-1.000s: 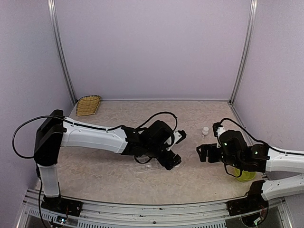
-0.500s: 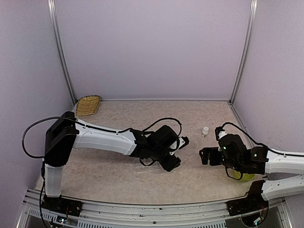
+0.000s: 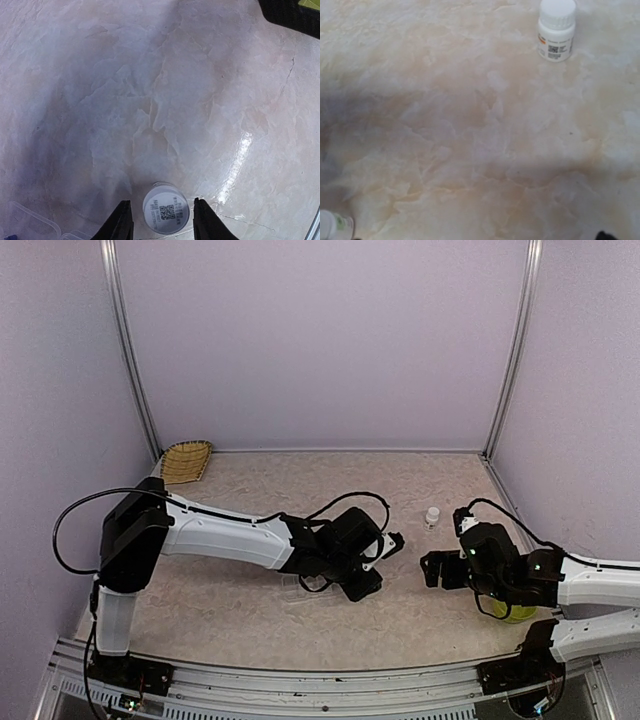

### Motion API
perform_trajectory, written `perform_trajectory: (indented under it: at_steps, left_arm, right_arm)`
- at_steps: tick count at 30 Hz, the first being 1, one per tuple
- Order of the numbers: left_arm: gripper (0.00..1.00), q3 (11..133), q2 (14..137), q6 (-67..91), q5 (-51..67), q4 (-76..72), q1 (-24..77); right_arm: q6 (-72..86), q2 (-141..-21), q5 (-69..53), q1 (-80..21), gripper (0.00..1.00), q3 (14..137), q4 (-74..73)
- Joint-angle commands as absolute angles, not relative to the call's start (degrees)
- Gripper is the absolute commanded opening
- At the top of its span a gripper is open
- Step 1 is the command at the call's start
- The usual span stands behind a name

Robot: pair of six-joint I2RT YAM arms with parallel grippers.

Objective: Sort the pills into containers
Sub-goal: Close the pill bottle at the center of the board.

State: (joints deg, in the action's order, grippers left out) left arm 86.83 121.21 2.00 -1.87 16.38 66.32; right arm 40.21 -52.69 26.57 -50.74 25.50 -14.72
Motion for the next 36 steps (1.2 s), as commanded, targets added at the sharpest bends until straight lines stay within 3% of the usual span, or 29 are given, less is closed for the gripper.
perform_trajectory:
  at_steps: [1, 15, 36]
  left_arm:
    - [0.40, 88.28, 122.43, 1.38, -1.09, 16.53, 66.60]
    - [0.36, 88.12, 122.13, 1.49, -0.41, 15.14, 66.61]
    - [0.15, 87.57, 119.82, 1.92, 0.26, 14.21, 66.33]
  right_arm:
    - [40.78, -52.05, 26.71, -50.14, 1.00, 24.43, -14.48]
    - [40.52, -52.82, 25.71, -49.85, 1.00, 24.03, -13.68]
    - [36.34, -53.41, 20.72, -49.59, 0.99, 23.14, -10.14]
